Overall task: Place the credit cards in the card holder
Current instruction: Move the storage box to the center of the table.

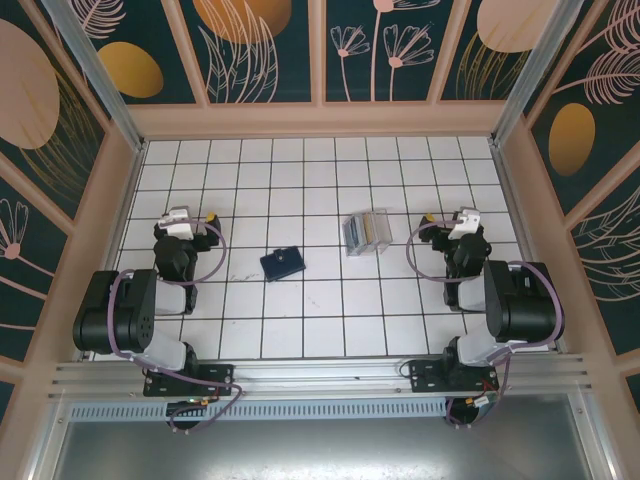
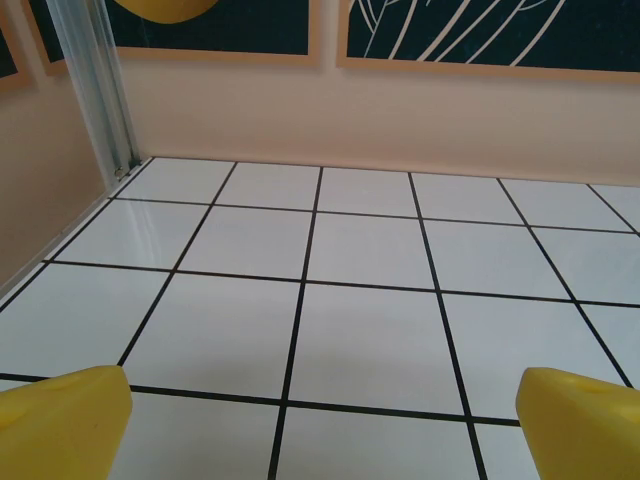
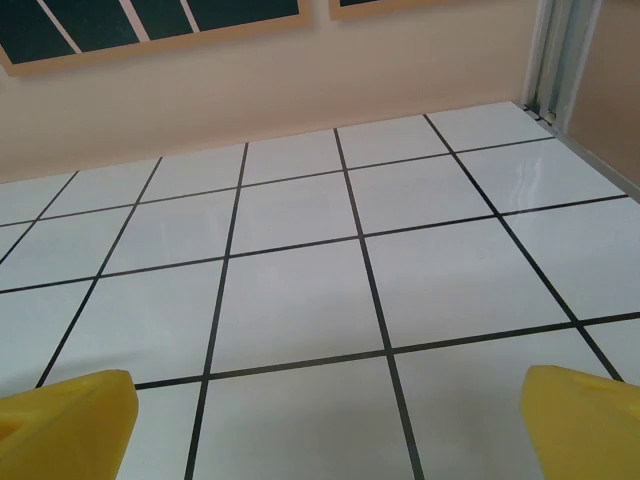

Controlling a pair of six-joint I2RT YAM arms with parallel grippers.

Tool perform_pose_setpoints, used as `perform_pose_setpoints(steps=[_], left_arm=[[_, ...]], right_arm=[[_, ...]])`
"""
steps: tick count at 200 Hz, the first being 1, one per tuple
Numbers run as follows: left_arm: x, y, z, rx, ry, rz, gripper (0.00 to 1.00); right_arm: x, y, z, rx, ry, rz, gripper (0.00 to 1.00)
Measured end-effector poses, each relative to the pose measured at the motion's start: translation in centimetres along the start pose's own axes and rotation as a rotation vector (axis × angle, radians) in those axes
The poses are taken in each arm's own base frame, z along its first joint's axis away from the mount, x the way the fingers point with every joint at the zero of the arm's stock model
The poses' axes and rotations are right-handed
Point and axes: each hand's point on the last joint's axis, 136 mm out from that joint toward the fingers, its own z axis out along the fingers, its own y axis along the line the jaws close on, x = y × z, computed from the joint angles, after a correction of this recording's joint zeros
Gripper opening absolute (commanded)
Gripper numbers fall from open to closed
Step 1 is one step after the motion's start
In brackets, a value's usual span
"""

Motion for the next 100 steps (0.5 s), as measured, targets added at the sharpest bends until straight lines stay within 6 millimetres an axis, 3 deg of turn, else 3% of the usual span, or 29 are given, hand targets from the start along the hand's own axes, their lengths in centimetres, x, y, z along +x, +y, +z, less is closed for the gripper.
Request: perform_pose_setpoints(steps=[100], left_arm=[[0.00,0.00,0.00,0.000,0.000,0.000,0.99]], right_arm=[[0.00,0.17,0.01,-0.011,0.001,0.000,0.99]])
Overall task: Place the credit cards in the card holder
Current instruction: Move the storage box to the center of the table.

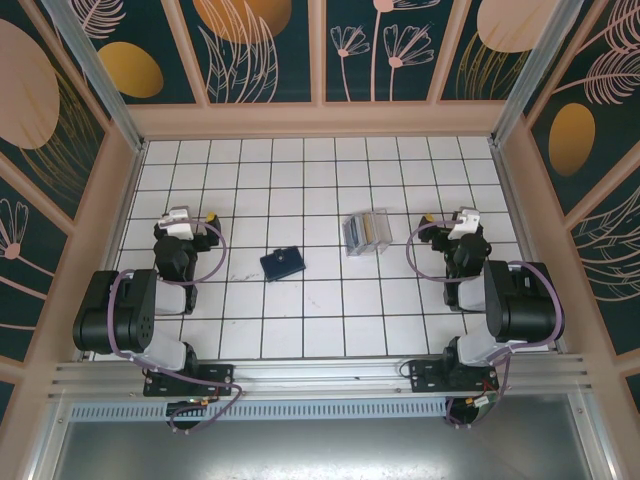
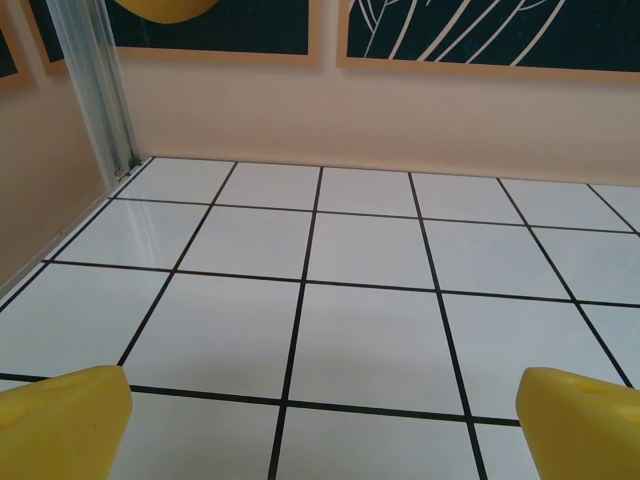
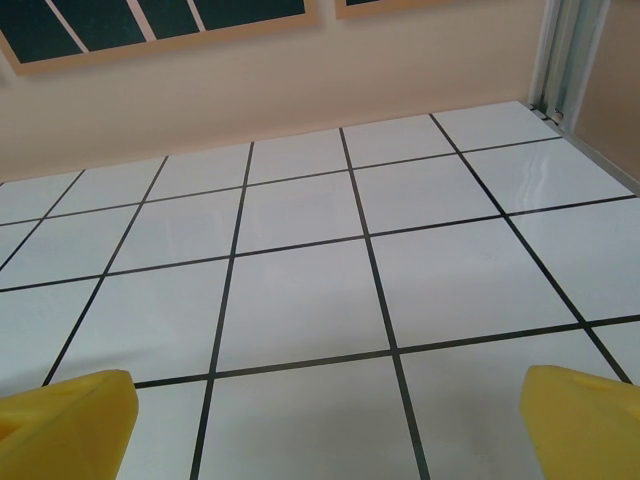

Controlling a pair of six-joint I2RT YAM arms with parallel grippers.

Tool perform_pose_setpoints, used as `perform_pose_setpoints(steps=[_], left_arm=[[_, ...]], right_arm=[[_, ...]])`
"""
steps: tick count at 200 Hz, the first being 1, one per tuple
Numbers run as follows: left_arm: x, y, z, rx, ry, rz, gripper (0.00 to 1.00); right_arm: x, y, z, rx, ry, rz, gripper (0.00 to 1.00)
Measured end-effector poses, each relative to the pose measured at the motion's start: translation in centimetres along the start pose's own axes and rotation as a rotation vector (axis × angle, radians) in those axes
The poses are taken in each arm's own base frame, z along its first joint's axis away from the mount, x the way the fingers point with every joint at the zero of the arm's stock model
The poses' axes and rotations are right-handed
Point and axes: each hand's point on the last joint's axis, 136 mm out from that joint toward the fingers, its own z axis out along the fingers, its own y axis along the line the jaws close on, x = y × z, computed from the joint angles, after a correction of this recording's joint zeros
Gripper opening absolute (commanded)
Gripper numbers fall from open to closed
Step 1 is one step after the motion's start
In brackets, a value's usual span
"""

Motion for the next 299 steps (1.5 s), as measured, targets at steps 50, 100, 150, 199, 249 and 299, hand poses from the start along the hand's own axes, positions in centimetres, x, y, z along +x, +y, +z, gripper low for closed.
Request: perform_pose_setpoints(steps=[50,100,150,199,249,299], left_arm=[[0.0,0.0,0.0,-0.001,0.000,-0.001,0.99],[-1.4,-0.1,-0.2,0.001,0.005,-0.010,0.99],[-11.7,-1.2,-1.7,0.028,-0.142,-0.274,0.99],[-14.5,2.0,-1.4,-0.178,-0.102,-0.547,0.99],[-5.9,-4.1,0.1,0.017,0.283,-0.636,0.99],[1.8,-11.1,-2.0,0.218,0.705,-0.575,0.99]], right_arm=[[-0.2,-0.7,-0.1,0.014,0.000,0.009,0.99],[-5.8,-0.1,-1.7,0.014,-0.080,0.030,0.99],[-16.3,-1.1,0.2,0.112,-0.115,0.257,0.93],[-11.3,-3.9,2.6,0.337,0.189,0.385,0.90],[-1.0,7.7,0.1,0.019,0.657,0.243,0.78],[2.9,10.9,-3.2,-0.169,0.863,0.252,0.52]])
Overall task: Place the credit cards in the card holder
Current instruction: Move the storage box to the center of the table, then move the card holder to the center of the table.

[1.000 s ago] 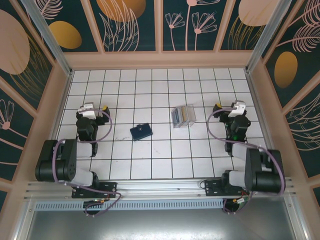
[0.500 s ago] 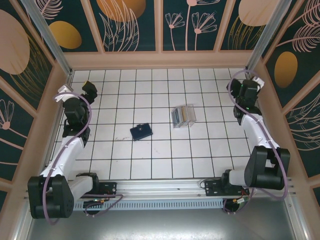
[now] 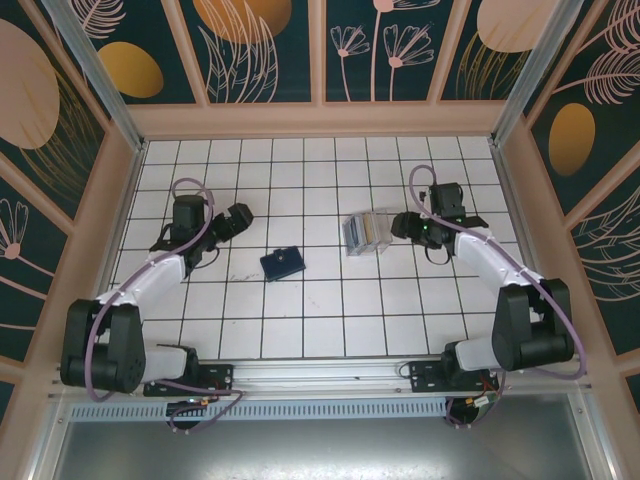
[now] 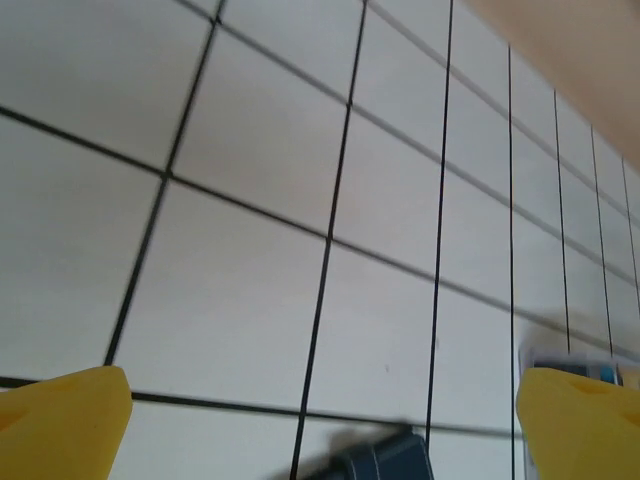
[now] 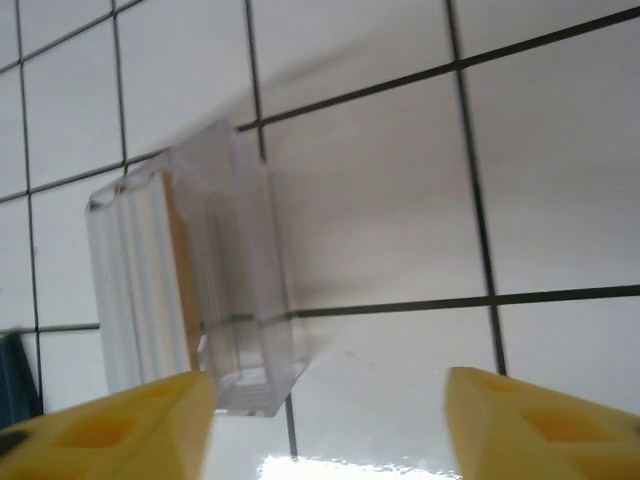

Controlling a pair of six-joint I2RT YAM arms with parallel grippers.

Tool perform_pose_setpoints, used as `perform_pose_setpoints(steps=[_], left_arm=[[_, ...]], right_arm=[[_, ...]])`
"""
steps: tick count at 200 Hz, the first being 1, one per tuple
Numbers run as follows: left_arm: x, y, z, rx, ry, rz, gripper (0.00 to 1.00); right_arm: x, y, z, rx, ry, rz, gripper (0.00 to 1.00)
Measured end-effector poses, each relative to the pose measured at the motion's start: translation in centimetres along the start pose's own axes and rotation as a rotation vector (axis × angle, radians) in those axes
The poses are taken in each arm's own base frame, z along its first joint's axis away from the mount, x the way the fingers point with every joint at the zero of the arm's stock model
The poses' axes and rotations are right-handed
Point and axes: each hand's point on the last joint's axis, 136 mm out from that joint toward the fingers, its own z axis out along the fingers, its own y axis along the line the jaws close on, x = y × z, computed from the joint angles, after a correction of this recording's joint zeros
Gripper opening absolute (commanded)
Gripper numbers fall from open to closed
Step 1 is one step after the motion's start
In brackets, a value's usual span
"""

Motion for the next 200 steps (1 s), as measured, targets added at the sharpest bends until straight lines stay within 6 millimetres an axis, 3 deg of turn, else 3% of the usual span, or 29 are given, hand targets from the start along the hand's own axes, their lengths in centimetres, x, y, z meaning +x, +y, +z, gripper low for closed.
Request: perform_pose_setpoints(steps=[29,48,72,97,116,157,200], left_arm=[[3.2,-0.6,2.1,0.038,0.197,0.014,0.99],[5.6,-0.2,2.8,0.040,0.297,0.009,0.98],[7.5,-0.2,2.8,0.052,0.376,0.000,0.96],[8.7,0.0,3.1,0.071,0.436,-0.011,0.81],[10.1,0.4,3.6,0.074,0.492,-0.032,0.79],[11.1,0.4,3.7,0.094,0.512,-0.061,0.75],[11.6,-0.1,3.7,0.119,0.503,-0.087,0.71]], right_arm=[[1.5,-0.1,2.2,-0.030,0.095,0.003,0.50],[2.2,-0.1,3.5,-0.050,0.145,-0.007,0.41],[1.8,0.5,4.5,-0.088,0.160,-0.019,0.32],[1.4,1.2,5.3,-0.121,0.177,-0.018,0.17],[0.5,1.4,5.7,-0.120,0.164,-0.028,0.07],[-1.7,1.5,7.0,-0.099,0.125,-0.031,0.03],[-2.8,1.7,7.5,-0.104,0.099,-0.007,0.26]])
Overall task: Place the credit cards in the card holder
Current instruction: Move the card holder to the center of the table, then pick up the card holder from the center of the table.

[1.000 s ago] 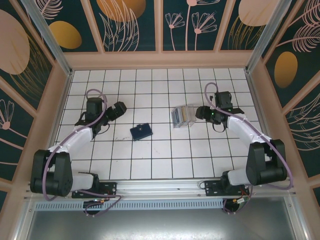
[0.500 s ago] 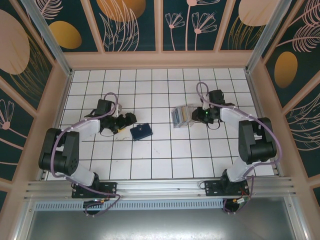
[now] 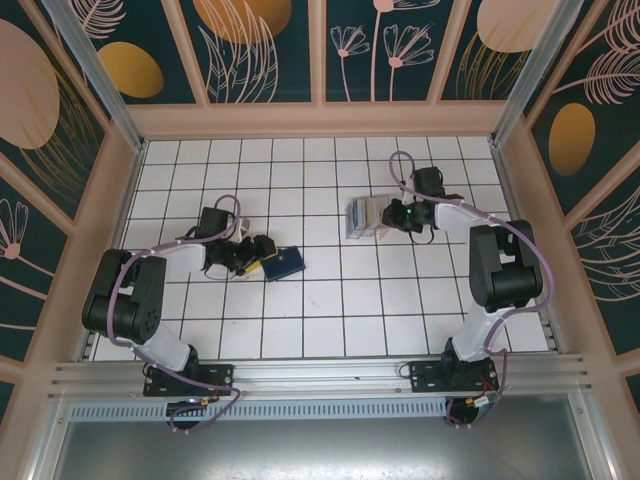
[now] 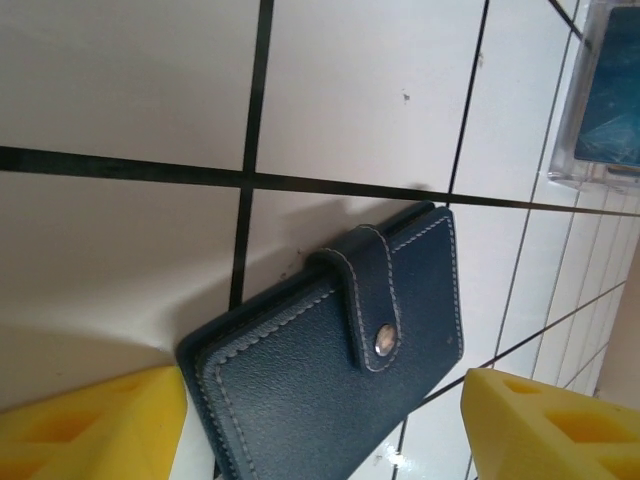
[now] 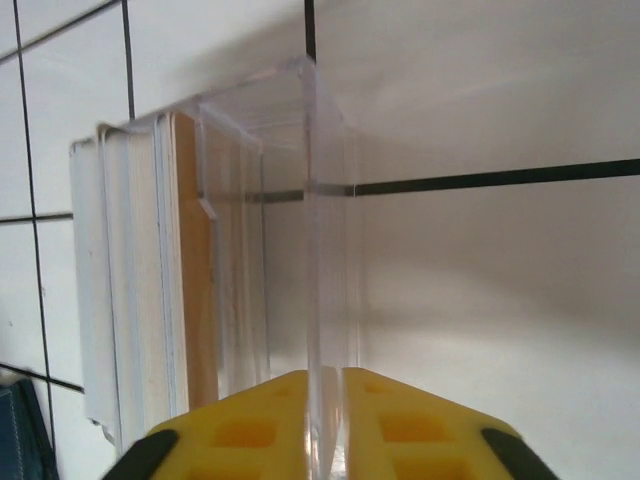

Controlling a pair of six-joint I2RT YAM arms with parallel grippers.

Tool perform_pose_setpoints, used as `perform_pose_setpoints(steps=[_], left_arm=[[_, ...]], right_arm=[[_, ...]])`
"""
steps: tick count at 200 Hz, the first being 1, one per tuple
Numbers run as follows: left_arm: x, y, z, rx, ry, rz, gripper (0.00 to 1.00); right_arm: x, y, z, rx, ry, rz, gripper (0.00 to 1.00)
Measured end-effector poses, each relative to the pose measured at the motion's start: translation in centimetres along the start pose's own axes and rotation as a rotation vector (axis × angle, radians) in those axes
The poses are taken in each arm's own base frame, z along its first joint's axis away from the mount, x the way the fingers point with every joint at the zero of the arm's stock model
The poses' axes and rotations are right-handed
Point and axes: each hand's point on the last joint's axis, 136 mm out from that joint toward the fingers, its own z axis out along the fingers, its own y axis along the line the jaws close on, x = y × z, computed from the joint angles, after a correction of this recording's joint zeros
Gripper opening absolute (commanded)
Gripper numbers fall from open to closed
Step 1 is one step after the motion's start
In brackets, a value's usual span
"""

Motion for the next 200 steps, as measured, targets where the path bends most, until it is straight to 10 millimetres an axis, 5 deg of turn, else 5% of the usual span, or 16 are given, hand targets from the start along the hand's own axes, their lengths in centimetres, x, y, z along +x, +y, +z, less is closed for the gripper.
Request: perform_pose_setpoints(steps=[32,64,92,112,151,176,200], left_arm=[[0.5,-0.4,0.2,0.012,0.017,-0.006,0.59],[0.9,-0.3,0.2,0.008,0.030,0.005,0.46],[1.5,-0.7,0.5,0.015,0.052,0.014,0.45],[2.2,-1.1,1.3,0.014,0.087,0.028,0.38],[1.2,-0.9,2.7,-0.015,0.094,0.022,0.28],[0.8,-0.8,3.0,-0.025,0.089,0.020,0.26],[0.7,-0.7,3.1,-0.025,0.089,0.017,0.24]], right_arm=[[-0.5,0.1,-0.6,0.013,-0.019,0.003,0.38],[-1.6,1.2,-4.9,0.041,-0.115,-0.032,0.45],[-2.2,3.7,-9.7,0.015,-0.233,-0.101,0.47],[-0.7,6.8,-10.6,-0.040,-0.239,-0.192,0.48],[6.3,14.3,-5.2,-0.188,-0.044,-0.413,0.47],[11.2,15.7,-0.1,-0.229,0.126,-0.400,0.47],[14.8,15.9,2.3,-0.238,0.233,-0.380,0.49]])
